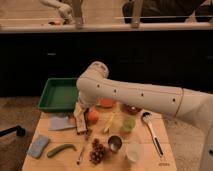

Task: Place pepper in purple bowl

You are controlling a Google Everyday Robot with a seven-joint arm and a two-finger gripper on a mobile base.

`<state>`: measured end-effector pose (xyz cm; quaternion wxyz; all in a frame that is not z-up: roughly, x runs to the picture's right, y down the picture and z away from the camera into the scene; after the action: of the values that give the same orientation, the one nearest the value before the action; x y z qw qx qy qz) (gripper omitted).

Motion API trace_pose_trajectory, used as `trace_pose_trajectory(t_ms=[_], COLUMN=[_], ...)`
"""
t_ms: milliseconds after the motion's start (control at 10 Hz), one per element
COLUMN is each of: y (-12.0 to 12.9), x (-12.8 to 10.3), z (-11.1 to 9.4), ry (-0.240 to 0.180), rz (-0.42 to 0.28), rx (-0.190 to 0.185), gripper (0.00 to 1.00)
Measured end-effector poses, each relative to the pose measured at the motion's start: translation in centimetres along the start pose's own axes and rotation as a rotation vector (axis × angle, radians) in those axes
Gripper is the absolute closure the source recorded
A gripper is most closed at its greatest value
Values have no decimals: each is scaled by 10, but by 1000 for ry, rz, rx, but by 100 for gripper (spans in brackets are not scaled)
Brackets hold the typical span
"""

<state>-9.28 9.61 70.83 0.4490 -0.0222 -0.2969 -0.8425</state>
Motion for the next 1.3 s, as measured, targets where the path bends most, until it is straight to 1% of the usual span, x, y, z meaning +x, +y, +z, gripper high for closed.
trace_pose_trajectory(t_ms=[100, 200, 300, 400, 500, 600, 800, 900, 1200, 1300], y=[-7, -12, -19, -25, -29, -34, -37, -38, -38, -42], x=[0, 0, 0, -3, -5, -7, -8, -9, -9, -10], z=[2, 3, 4, 5, 5, 6, 6, 7, 7, 7], ry=[-9, -14, -20, -29, -30, -26, -21, -20, -19, -37], rz=[-100, -174, -251, -333, -401, -506, -591, -606, -615, -647], rx=[26, 47, 78, 118, 143, 166, 183, 187, 189, 180], gripper=[20, 20, 20, 20, 20, 20, 20, 20, 20, 20])
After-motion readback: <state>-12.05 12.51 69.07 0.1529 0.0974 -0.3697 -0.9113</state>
